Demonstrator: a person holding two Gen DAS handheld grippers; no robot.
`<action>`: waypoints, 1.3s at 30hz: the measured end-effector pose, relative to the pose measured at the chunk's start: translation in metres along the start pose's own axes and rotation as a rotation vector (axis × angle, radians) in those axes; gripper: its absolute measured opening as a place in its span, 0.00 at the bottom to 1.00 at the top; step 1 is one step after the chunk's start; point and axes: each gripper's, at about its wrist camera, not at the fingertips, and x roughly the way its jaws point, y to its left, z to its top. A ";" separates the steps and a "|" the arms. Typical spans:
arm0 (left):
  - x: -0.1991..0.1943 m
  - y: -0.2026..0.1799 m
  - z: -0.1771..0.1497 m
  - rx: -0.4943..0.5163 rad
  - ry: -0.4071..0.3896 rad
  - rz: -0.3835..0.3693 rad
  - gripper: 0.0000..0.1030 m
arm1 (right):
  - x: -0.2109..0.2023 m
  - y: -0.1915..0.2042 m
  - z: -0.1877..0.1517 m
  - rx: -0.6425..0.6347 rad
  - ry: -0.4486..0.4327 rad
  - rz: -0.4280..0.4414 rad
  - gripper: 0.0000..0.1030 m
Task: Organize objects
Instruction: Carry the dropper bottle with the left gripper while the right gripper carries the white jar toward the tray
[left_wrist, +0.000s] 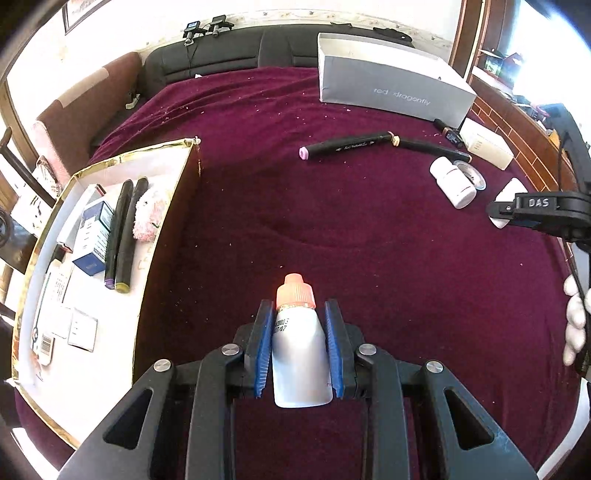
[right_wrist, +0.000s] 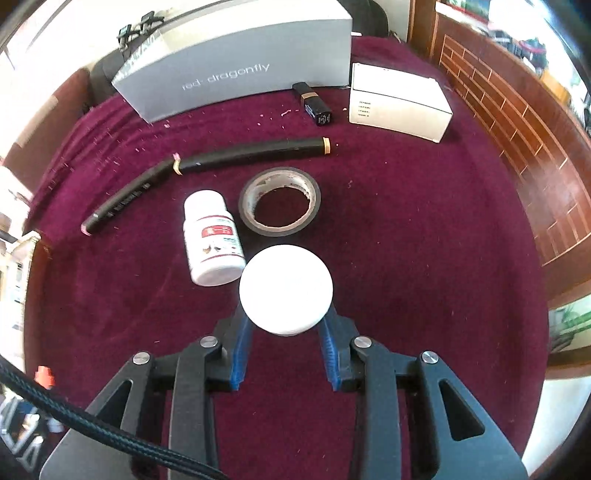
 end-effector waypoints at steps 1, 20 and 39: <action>-0.001 0.001 0.000 -0.002 -0.002 -0.006 0.22 | -0.004 -0.002 -0.001 0.015 0.002 0.022 0.29; -0.050 0.025 -0.007 0.012 -0.080 0.036 0.22 | -0.047 0.050 -0.038 0.016 0.033 0.194 0.30; -0.056 0.119 -0.027 -0.075 -0.044 0.066 0.22 | -0.059 0.187 -0.082 -0.151 0.093 0.313 0.30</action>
